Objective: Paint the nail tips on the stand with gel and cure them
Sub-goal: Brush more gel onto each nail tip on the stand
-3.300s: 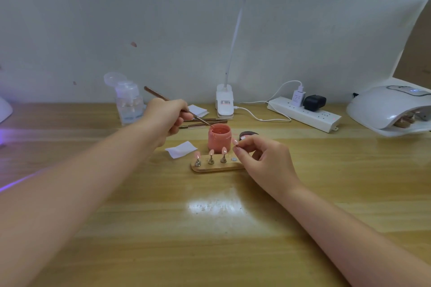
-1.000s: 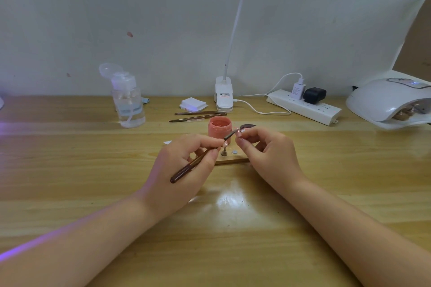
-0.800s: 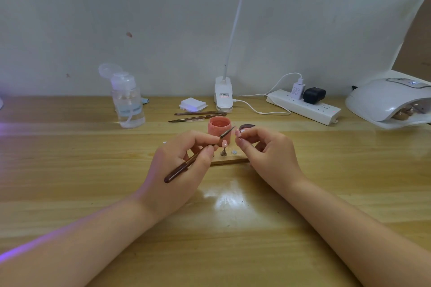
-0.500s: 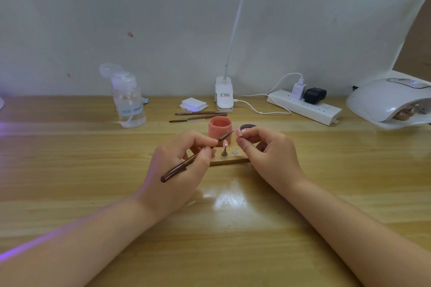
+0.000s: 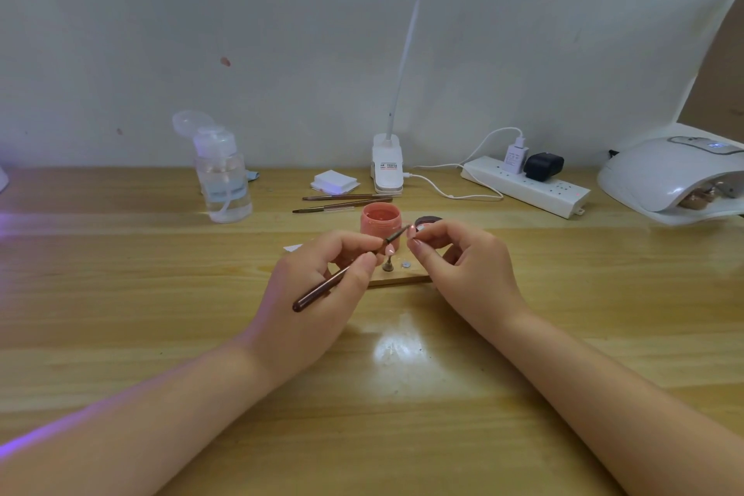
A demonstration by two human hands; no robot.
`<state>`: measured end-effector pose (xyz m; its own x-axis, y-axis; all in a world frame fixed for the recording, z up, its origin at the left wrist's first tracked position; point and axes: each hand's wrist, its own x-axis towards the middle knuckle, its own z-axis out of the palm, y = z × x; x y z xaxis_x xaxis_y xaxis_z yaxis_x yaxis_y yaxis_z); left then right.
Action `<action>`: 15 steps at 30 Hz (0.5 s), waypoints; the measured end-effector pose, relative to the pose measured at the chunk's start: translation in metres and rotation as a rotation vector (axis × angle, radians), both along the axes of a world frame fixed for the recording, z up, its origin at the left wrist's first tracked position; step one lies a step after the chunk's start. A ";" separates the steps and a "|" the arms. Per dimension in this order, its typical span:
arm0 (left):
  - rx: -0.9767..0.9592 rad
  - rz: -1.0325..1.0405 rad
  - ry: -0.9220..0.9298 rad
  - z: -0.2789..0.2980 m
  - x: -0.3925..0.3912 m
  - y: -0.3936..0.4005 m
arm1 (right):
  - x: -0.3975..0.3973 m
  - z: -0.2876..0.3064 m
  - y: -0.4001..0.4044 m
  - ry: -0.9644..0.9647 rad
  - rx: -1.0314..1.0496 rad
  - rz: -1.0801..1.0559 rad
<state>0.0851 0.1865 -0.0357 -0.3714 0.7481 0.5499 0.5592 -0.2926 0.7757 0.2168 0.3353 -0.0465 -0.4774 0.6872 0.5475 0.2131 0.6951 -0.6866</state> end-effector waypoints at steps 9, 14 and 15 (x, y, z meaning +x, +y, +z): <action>-0.012 -0.015 -0.022 -0.001 0.000 0.000 | -0.001 -0.001 0.000 0.000 -0.007 -0.016; 0.026 0.000 -0.005 -0.001 -0.001 -0.002 | -0.001 -0.001 0.001 -0.007 -0.001 -0.027; 0.021 0.004 -0.003 0.000 0.000 -0.001 | -0.001 -0.001 0.000 -0.011 0.001 -0.027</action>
<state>0.0851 0.1856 -0.0360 -0.3762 0.7350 0.5641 0.5580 -0.3063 0.7713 0.2156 0.3358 -0.0471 -0.4652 0.6992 0.5429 0.2393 0.6898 -0.6833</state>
